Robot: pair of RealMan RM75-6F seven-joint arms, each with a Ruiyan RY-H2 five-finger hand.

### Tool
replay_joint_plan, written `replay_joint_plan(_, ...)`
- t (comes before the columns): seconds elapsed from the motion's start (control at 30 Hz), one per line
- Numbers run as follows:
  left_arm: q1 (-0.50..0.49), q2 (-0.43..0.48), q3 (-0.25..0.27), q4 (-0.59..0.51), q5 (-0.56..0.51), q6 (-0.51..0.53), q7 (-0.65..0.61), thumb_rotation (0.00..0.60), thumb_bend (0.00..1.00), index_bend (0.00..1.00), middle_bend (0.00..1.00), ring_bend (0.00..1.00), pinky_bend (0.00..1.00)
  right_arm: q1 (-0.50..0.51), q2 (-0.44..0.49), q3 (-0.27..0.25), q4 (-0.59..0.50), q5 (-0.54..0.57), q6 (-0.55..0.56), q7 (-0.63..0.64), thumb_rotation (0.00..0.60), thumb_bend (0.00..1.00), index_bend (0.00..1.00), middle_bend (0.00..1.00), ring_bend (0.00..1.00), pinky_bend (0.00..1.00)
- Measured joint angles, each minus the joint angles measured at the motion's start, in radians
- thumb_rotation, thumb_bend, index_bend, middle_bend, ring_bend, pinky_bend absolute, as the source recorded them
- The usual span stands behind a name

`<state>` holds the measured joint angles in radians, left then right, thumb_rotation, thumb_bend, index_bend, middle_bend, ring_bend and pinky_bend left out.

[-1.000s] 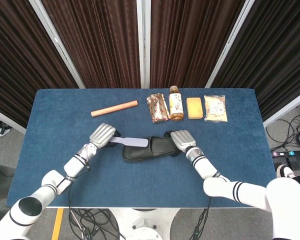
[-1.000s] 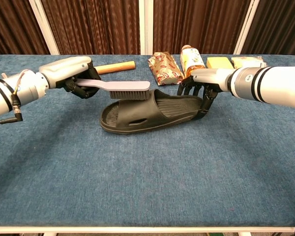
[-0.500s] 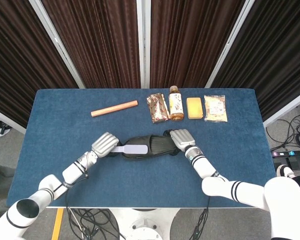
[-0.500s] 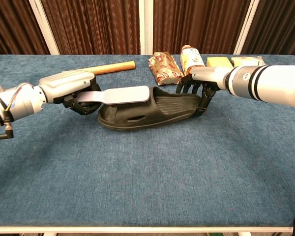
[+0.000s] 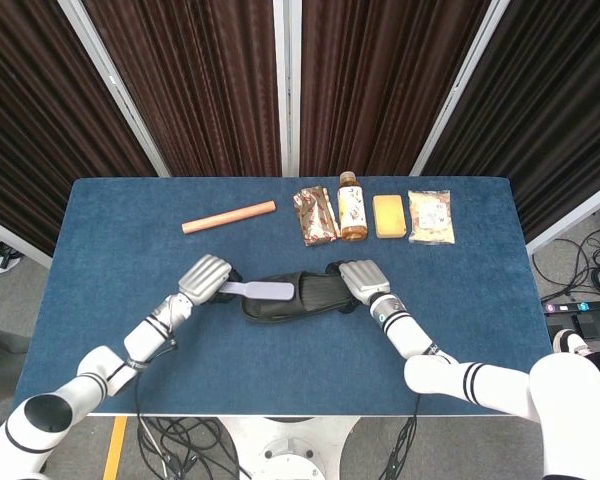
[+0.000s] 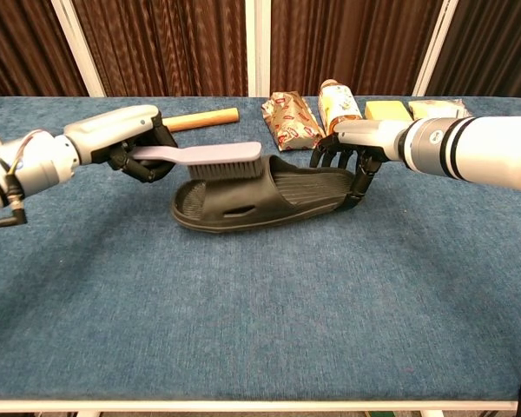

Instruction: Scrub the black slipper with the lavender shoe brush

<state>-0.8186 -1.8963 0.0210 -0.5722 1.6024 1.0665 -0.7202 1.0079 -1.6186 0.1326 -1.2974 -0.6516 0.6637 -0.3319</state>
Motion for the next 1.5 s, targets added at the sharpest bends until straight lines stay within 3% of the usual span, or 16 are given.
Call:
replay_joint_plan(0.2, -0.019, -0.042, -0.012, 0.055, -0.025, -0.086, -0.007, 0.600, 0.82, 1.00, 1.00, 0.92, 1.00, 0.005, 0.001, -0.002, -0.004, 0.008, 0.003, -0.004, 0.600, 0.27, 0.36, 0.49, 0.31, 0.35)
replay_joint_plan(0.4, -0.004, -0.035, 0.037, 0.043, 0.022, -0.039, -0.002, 0.600, 0.82, 1.00, 1.00, 0.92, 1.00, 0.009, -0.003, -0.003, 0.004, 0.018, 0.004, -0.006, 0.600, 0.27, 0.36, 0.49, 0.31, 0.35)
replay_joint_plan(0.73, 0.020, 0.034, 0.087, -0.076, 0.075, 0.027, 0.029, 0.600, 0.82, 1.00, 1.00, 0.92, 1.00, 0.009, -0.008, 0.000, 0.005, 0.024, 0.012, -0.003, 0.600, 0.27, 0.36, 0.49, 0.31, 0.35)
replay_joint_plan(0.93, 0.038, 0.088, 0.089, -0.167, 0.084, 0.079, 0.054, 0.600, 0.82, 1.00, 1.00, 0.92, 1.00, 0.006, 0.006, -0.005, -0.008, 0.021, 0.014, -0.004, 0.600, 0.26, 0.32, 0.47, 0.30, 0.35)
replay_joint_plan(1.03, 0.055, 0.117, 0.072, -0.204, 0.068, 0.107, 0.075, 0.600, 0.82, 1.00, 1.00, 0.91, 1.00, 0.004, 0.022, -0.012, -0.020, 0.019, 0.007, -0.007, 0.600, 0.18, 0.15, 0.36, 0.22, 0.30)
replay_joint_plan(1.1, 0.066, 0.129, 0.059, -0.220, 0.049, 0.111, 0.087, 0.600, 0.82, 1.00, 1.00, 0.91, 1.00, 0.004, 0.036, -0.018, -0.033, 0.019, 0.003, -0.010, 0.600, 0.09, 0.02, 0.21, 0.10, 0.22)
replay_joint_plan(1.17, 0.079, 0.141, 0.044, -0.234, 0.023, 0.108, 0.102, 0.600, 0.82, 1.00, 1.00, 0.90, 1.00, 0.002, 0.057, -0.023, -0.054, 0.017, 0.000, -0.012, 0.600, 0.02, 0.00, 0.10, 0.02, 0.14)
replay_joint_plan(1.23, 0.092, 0.151, 0.028, -0.244, -0.005, 0.100, 0.124, 0.600, 0.82, 1.00, 1.00, 0.89, 1.00, -0.001, 0.082, -0.027, -0.081, 0.011, 0.000, -0.012, 0.600, 0.00, 0.00, 0.03, 0.00, 0.07)
replay_joint_plan(1.5, 0.146, 0.183, -0.003, -0.263, -0.101, 0.028, 0.245, 0.588, 0.82, 0.90, 0.93, 0.81, 0.96, -0.055, 0.251, -0.023, -0.244, -0.094, 0.082, 0.018, 0.600, 0.00, 0.00, 0.00, 0.00, 0.05)
